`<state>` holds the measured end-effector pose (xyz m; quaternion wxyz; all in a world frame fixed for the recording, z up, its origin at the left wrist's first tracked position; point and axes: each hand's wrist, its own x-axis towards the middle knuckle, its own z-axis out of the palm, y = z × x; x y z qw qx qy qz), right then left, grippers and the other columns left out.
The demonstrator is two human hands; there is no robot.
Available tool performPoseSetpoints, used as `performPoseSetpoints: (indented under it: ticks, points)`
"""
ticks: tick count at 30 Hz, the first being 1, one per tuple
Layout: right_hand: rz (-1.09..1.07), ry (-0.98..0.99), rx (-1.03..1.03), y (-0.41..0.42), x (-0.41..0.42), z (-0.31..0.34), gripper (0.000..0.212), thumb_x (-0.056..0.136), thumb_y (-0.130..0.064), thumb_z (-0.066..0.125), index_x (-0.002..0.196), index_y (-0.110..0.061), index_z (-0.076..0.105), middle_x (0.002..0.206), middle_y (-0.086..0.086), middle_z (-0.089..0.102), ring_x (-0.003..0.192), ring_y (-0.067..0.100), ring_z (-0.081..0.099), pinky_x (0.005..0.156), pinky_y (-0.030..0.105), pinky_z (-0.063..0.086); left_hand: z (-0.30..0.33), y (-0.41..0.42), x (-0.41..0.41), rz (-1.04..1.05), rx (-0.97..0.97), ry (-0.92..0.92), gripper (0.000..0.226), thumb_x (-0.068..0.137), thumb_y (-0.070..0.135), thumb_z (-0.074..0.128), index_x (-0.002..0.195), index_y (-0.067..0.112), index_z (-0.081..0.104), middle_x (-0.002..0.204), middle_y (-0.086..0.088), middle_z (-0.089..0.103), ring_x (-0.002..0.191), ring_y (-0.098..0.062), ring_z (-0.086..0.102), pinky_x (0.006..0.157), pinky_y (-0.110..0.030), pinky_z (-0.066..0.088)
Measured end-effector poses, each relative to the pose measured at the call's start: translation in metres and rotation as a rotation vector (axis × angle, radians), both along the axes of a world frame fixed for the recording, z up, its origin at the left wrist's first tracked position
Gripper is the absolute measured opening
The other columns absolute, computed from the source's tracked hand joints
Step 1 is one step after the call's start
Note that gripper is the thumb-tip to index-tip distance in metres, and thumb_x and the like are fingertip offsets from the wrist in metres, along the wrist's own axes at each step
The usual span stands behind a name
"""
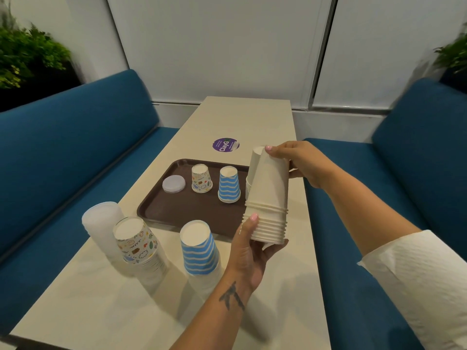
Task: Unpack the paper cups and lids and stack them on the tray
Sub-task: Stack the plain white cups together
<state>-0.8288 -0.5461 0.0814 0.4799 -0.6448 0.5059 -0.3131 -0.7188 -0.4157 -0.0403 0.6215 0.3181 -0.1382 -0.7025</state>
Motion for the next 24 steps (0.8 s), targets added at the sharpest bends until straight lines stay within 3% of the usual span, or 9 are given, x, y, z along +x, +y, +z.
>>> performPoseSetpoints:
  ticks: [2, 5, 12, 17, 21, 24]
  points:
    - [-0.015, -0.015, 0.001, -0.003, -0.004, 0.005, 0.046, 0.084, -0.045, 0.065, 0.112, -0.008, 0.061, 0.111, 0.007, 0.062, 0.097, 0.023, 0.063, 0.077, 0.033, 0.056, -0.004, 0.004, 0.000, -0.016, -0.001, 0.009, 0.085, 0.047, 0.039, 0.088, 0.121, 0.008, 0.060, 0.110, -0.021, 0.066, 0.104, -0.035, 0.061, 0.075, -0.045, 0.059]
    - [-0.022, -0.020, 0.007, -0.007, -0.009, 0.012, 0.047, 0.084, -0.046, 0.065, 0.112, -0.008, 0.061, 0.114, 0.009, 0.061, 0.101, 0.027, 0.063, 0.086, 0.040, 0.056, -0.010, 0.009, 0.000, -0.034, -0.011, 0.036, 0.087, 0.039, 0.042, 0.092, 0.115, 0.010, 0.064, 0.108, -0.018, 0.067, 0.102, -0.034, 0.063, 0.075, -0.045, 0.058]
    - [-0.057, -0.060, -0.001, -0.017, -0.013, 0.022, 0.055, 0.082, -0.047, 0.067, 0.117, -0.006, 0.059, 0.112, 0.012, 0.063, 0.100, 0.030, 0.065, 0.084, 0.044, 0.057, -0.013, 0.010, -0.002, -0.057, -0.025, 0.045, 0.085, 0.033, 0.042, 0.095, 0.108, 0.012, 0.067, 0.104, -0.015, 0.069, 0.094, -0.030, 0.067, 0.076, -0.046, 0.058]
    - [-0.141, -0.112, -0.132, -0.028, -0.013, 0.035, 0.045, 0.087, -0.047, 0.063, 0.113, -0.011, 0.058, 0.100, 0.004, 0.065, 0.090, 0.025, 0.065, 0.083, 0.044, 0.056, -0.019, 0.010, 0.003, -0.045, -0.004, 0.043, 0.089, 0.035, 0.042, 0.094, 0.114, 0.012, 0.064, 0.108, -0.016, 0.068, 0.094, -0.029, 0.067, 0.077, -0.046, 0.058]
    - [-0.230, -0.157, -0.274, -0.043, -0.007, 0.041, 0.049, 0.085, -0.050, 0.064, 0.118, -0.015, 0.055, 0.115, 0.004, 0.060, 0.102, 0.024, 0.062, 0.077, 0.038, 0.057, -0.022, 0.007, 0.005, -0.040, 0.014, 0.030, 0.092, 0.036, 0.043, 0.094, 0.116, 0.011, 0.061, 0.109, -0.018, 0.067, 0.094, -0.029, 0.067, 0.075, -0.046, 0.058]
    - [-0.260, -0.173, -0.366, -0.054, 0.001, 0.041, 0.051, 0.083, -0.043, 0.070, 0.123, -0.020, 0.050, 0.121, 0.001, 0.055, 0.106, 0.019, 0.057, 0.086, 0.040, 0.055, -0.026, 0.005, 0.005, -0.034, 0.027, 0.025, 0.094, 0.035, 0.043, 0.094, 0.116, 0.010, 0.061, 0.106, -0.017, 0.068, 0.091, -0.028, 0.068, 0.075, -0.046, 0.058]
